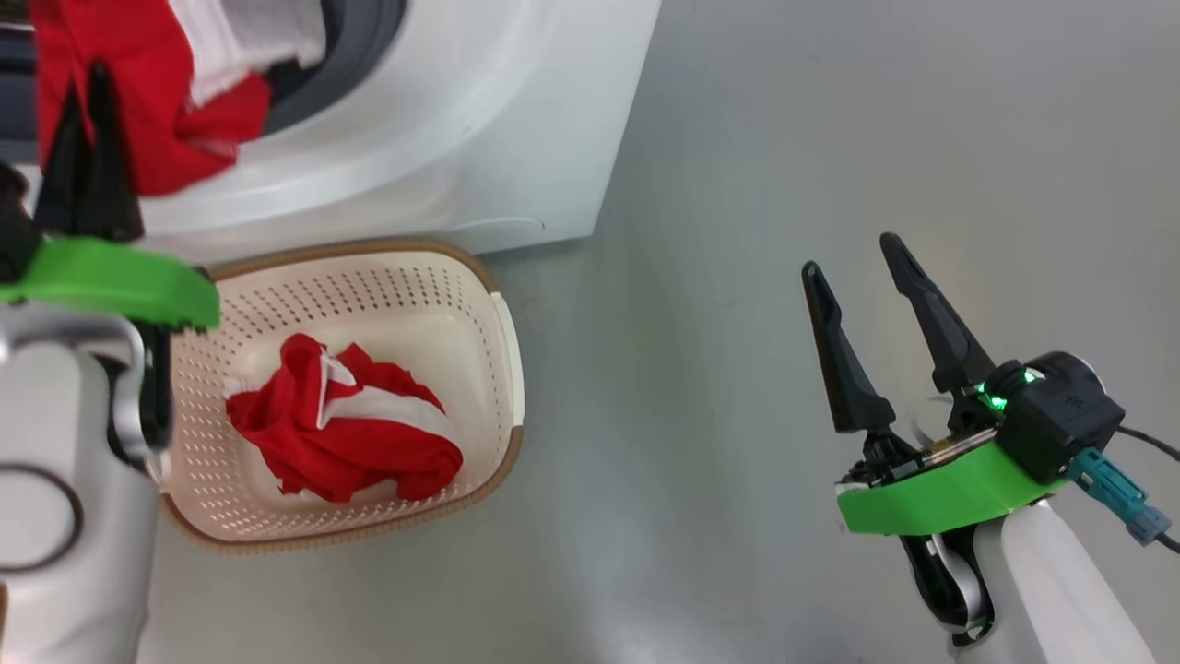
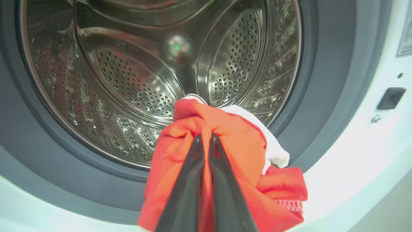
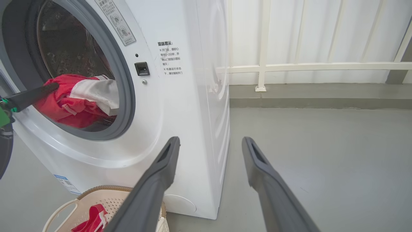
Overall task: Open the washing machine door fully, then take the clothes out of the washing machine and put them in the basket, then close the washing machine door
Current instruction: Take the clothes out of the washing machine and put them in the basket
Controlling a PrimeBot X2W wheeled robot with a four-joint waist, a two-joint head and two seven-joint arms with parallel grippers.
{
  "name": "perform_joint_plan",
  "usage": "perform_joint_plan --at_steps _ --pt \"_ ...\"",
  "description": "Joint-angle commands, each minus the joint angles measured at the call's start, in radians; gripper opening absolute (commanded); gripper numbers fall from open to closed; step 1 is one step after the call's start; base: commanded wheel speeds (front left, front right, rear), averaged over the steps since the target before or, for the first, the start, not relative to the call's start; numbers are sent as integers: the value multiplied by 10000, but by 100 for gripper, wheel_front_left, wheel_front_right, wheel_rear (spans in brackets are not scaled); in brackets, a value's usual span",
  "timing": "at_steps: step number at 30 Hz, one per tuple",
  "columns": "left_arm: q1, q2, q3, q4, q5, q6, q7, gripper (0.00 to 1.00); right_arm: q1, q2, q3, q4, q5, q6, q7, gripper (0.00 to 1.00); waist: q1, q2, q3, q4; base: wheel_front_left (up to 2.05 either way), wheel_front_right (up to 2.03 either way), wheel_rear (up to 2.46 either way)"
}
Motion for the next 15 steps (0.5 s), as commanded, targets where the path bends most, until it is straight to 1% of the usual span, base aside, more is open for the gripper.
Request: perform_joint_plan --at_steps 1,8,15 --pt "406 374 316 -587 -59 101 -77 0 240 -12 153 -191 -118 62 -65 100 0 -1 -359 119 0 0 0" --pt "2042 248 325 -2374 -153 415 51 0 425 -12 128 -149 -82 62 -65 100 0 -1 -1016 316 0 0 0" --pt "3688 225 330 -4214 -206 804 581 0 658 -12 75 -100 -21 62 -65 100 0 -1 -1646 475 0 0 0"
